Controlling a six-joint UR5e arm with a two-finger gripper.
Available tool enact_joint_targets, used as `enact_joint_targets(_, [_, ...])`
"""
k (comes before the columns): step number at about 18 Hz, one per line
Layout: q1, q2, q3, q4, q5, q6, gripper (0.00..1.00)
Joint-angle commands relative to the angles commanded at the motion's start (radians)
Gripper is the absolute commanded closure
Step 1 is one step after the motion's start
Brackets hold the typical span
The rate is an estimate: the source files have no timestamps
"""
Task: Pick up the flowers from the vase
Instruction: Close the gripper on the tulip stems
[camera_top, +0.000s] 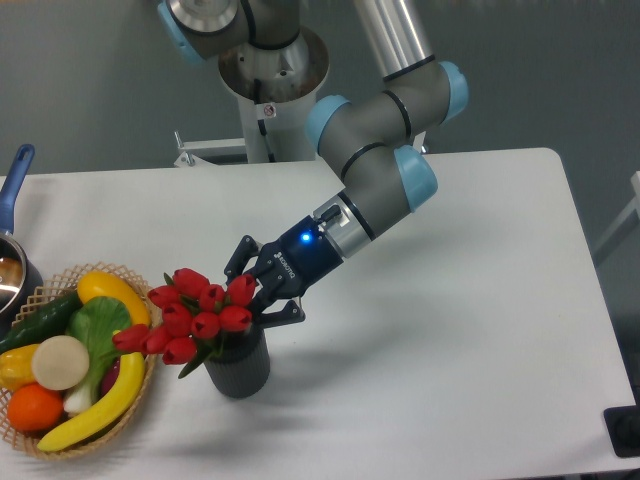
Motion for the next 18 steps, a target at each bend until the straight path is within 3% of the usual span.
enact_joint_targets(18, [0.018, 0.101, 0.012, 0.0, -0.06, -0.159, 0.64])
